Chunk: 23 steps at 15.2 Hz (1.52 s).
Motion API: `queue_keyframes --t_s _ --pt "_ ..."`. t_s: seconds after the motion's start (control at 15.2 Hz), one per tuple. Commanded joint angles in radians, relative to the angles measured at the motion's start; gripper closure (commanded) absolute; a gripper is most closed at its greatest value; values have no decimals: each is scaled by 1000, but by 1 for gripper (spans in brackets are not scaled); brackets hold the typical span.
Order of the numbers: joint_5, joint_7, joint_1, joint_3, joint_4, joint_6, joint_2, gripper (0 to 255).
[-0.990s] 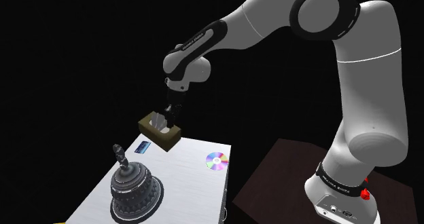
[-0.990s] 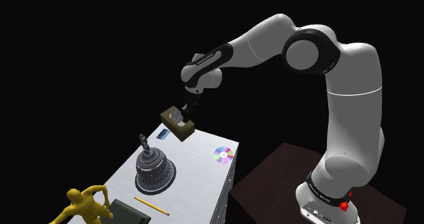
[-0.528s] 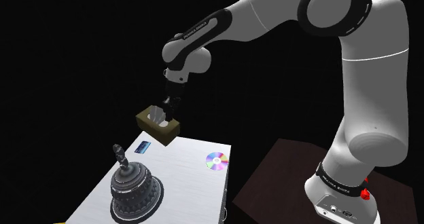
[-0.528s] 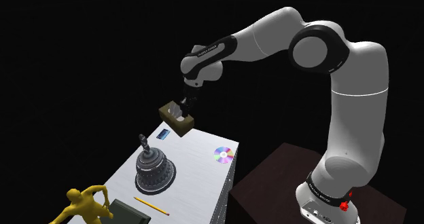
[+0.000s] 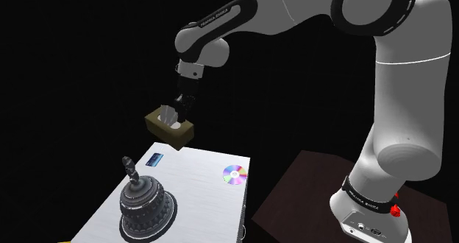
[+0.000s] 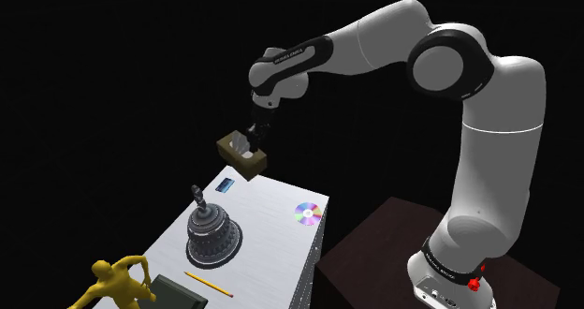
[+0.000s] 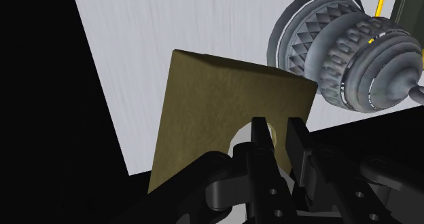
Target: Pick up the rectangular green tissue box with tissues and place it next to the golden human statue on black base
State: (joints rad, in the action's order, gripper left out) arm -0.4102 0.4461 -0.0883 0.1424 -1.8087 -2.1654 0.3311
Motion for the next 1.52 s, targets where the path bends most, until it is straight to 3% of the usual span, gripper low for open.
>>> queue_keyframes --t_s 0.0,1.45 --pt "3 -9 0 0 8 19 -12 255" --pt "38 -104 7 -7 191 266 -91 255"
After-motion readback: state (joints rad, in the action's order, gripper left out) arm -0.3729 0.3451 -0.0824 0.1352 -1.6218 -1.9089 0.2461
